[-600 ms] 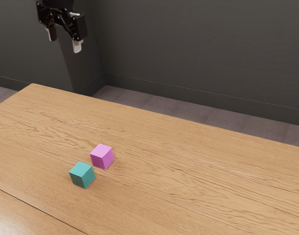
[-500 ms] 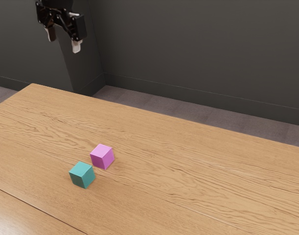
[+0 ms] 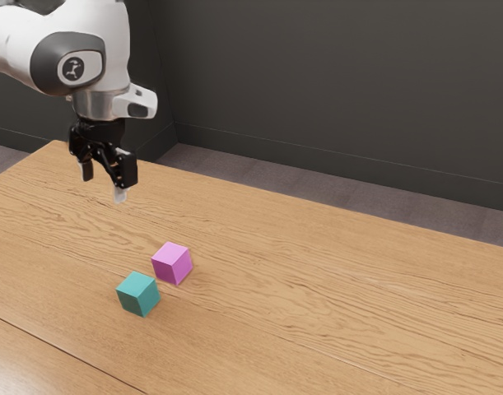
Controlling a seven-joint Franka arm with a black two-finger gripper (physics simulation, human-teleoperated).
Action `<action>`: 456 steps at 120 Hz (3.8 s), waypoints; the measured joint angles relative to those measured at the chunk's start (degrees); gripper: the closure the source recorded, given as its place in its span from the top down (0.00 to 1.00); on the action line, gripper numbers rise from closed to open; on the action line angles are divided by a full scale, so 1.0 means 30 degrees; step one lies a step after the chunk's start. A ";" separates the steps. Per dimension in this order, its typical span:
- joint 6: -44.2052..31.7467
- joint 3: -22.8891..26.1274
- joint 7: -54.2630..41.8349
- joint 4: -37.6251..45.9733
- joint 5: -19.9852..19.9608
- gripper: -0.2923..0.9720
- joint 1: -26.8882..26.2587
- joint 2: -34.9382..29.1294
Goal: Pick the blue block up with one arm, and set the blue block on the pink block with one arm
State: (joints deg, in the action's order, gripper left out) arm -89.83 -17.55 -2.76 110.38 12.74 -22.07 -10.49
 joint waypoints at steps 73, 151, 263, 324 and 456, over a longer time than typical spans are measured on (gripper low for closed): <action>-0.7989 -0.2347 0.0488 0.7342 -0.0040 0.77 0.0740 0.0132; -1.1292 -0.2894 0.0946 0.7131 -0.1434 0.77 -0.0050 0.4641; -1.2816 -0.2902 0.1141 0.5646 -0.4557 0.68 -0.0563 0.8906; -1.1037 -0.3065 0.0779 0.1291 -0.3939 0.52 -0.0693 0.8168; -0.8323 -0.2546 -0.0824 -0.4392 -0.4388 0.75 0.0143 1.0658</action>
State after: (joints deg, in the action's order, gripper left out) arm -114.80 -25.19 -5.23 97.21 -0.42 -21.64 21.48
